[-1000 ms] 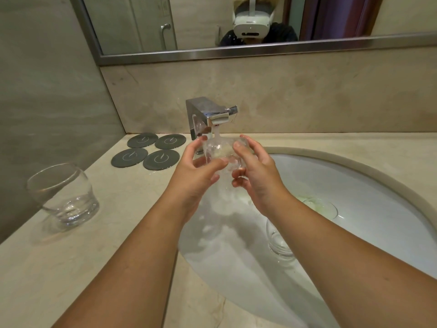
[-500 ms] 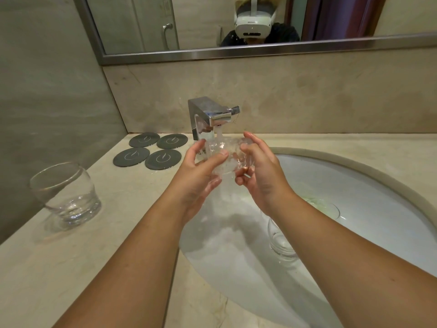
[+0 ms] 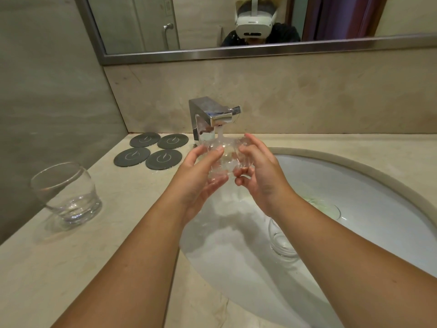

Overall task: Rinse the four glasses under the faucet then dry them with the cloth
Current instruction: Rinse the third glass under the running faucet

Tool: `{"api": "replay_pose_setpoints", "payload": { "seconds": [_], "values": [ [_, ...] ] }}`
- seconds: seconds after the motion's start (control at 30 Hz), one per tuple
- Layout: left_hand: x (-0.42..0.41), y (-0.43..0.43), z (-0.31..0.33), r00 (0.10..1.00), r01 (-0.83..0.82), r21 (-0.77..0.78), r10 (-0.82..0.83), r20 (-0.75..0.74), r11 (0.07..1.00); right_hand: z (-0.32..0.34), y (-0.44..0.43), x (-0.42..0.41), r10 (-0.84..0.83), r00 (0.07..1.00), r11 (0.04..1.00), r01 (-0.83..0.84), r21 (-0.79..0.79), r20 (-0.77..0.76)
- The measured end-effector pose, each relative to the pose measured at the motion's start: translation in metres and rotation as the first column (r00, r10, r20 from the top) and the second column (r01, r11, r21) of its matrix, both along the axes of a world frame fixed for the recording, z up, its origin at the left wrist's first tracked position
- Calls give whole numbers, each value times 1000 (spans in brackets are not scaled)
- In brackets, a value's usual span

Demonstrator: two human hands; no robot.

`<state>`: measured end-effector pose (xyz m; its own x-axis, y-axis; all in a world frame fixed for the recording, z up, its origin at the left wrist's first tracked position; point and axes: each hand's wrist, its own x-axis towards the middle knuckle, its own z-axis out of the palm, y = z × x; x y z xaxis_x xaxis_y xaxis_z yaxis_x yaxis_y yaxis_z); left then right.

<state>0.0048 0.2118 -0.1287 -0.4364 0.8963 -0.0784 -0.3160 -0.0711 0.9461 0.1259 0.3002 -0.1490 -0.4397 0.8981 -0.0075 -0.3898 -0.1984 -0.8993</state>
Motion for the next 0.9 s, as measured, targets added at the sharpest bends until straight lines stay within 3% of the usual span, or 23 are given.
{"api": "replay_pose_setpoints", "payload": {
  "seconds": [0.27,0.5,0.73,0.9],
  "values": [
    [0,1,-2,996,30,28,-27,-91,999,-7,3,-4,-63,997,998,61,28,54],
    [1,1,-2,998,-27,16,28,-54,1000,-5,5,-4,37,998,999,-36,-26,54],
    [1,1,-2,999,-15,-32,13,-35,999,-4,5,-3,-67,997,998,68,0,43],
    [1,3,-5,994,15,11,-13,-107,1000,-5,4,-4,-83,996,996,84,-10,37]
  ]
}}
